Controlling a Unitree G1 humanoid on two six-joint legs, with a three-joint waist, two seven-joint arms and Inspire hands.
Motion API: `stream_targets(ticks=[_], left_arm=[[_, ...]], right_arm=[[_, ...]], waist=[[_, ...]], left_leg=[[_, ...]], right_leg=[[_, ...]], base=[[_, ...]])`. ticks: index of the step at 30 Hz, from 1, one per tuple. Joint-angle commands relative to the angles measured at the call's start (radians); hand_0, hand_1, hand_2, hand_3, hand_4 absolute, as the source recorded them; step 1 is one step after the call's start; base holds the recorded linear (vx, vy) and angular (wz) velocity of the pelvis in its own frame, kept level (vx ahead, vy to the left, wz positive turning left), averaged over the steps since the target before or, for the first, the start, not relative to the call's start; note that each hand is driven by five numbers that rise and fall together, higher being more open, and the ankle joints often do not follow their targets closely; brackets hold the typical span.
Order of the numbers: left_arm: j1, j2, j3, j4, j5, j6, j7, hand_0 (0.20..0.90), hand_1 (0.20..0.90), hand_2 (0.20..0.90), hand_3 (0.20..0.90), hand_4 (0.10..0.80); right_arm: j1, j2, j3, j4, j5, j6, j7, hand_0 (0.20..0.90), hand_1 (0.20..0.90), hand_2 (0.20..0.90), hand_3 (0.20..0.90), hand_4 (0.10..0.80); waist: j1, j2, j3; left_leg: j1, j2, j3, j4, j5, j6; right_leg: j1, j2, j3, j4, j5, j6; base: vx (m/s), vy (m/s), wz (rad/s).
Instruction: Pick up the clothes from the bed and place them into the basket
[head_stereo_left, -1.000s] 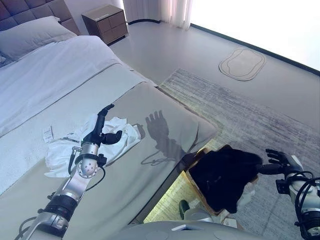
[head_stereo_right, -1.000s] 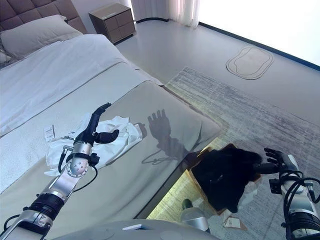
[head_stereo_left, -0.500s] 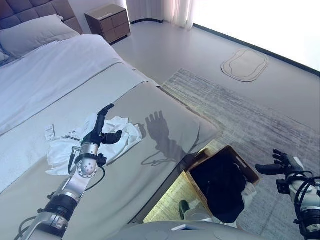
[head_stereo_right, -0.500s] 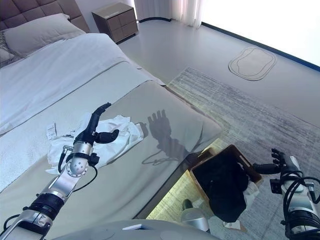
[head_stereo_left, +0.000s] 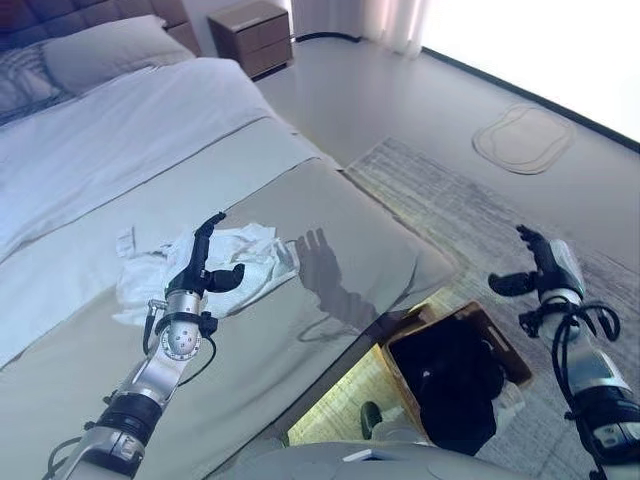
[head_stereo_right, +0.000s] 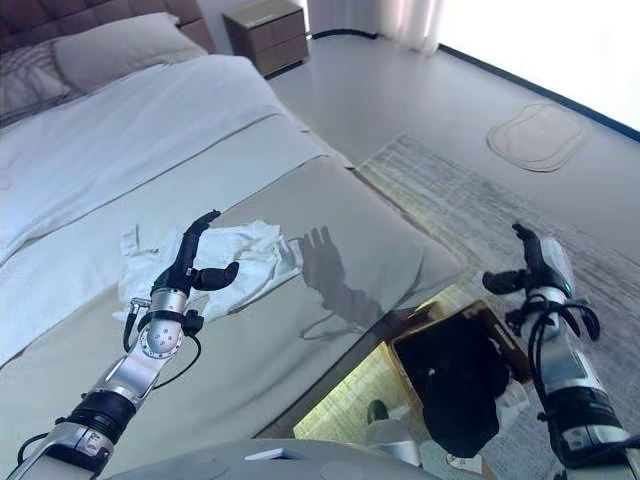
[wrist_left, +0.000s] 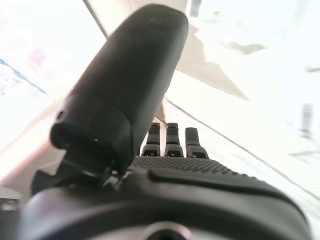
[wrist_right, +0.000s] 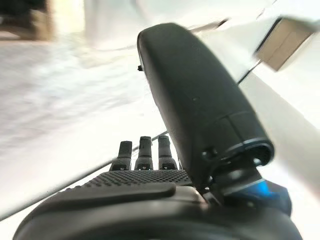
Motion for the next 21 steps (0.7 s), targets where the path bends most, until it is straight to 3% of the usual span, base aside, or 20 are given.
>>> stream_targets(ticks=[1,5,12,17,21], left_arm=[[-0.079,0.037,0.04,-0.011,0.041,-0.038,0.08,0.9,0.9,0.9,0.9,0.8],[-0.047,0.052,0.043,-0.011,0.144,-0.026,0.09,0.9,0.9,0.9,0.9,0.8],[-0.033,0.162,0.006,-0.038,0.365,0.039,0.148,0.9,0.9,0.9,0.9,0.8],[-0.033,0.255,-0.029,-0.078,0.487,-0.021,0.241,0.9,0.9,0.9,0.9,0.8],[-0.043,0.284,-0.045,-0.085,0.513,-0.077,0.294,0.9,0.9,0.9,0.9,0.8]], right_arm=[[-0.189,-0.096,0.036,-0.077,-0.12,-0.103,-0.049,0.9,0.9,0.9,0.9,0.8],[-0.237,-0.095,0.105,-0.065,-0.164,-0.106,-0.037,0.9,0.9,0.9,0.9,0.8],[-0.345,-0.099,0.234,-0.022,-0.198,-0.072,-0.006,0.9,0.9,0.9,0.9,0.8],[-0.441,-0.089,0.327,0.05,-0.165,-0.003,-0.009,0.9,0.9,0.9,0.9,0.8],[-0.5,-0.087,0.369,0.093,-0.14,0.028,-0.008,0.9,0.9,0.9,0.9,0.8]], waist=[[0.076,-0.019,0.014],[0.123,-0.024,0.022],[0.212,-0.019,0.058],[0.294,-0.006,0.097],[0.333,0.002,0.13]], left_leg=[[0.0,-0.016,-0.049,0.095,-0.135,-0.005],[-0.011,-0.034,-0.095,0.105,-0.136,-0.001],[-0.061,-0.06,-0.18,0.113,-0.116,0.004],[-0.108,-0.086,-0.256,0.118,-0.098,0.007],[-0.135,-0.103,-0.294,0.138,-0.098,0.009]], right_leg=[[-0.047,-0.01,-0.061,0.157,-0.118,-0.004],[-0.032,-0.017,-0.092,0.171,-0.131,-0.013],[-0.045,-0.036,-0.154,0.217,-0.154,-0.024],[-0.06,-0.054,-0.218,0.252,-0.171,-0.036],[-0.075,-0.07,-0.252,0.292,-0.192,-0.042]], base=[[0.11,0.017,0.33],[0.157,0.015,0.39],[0.086,0.042,0.41],[0.063,0.043,0.47],[0.046,0.027,0.41]])
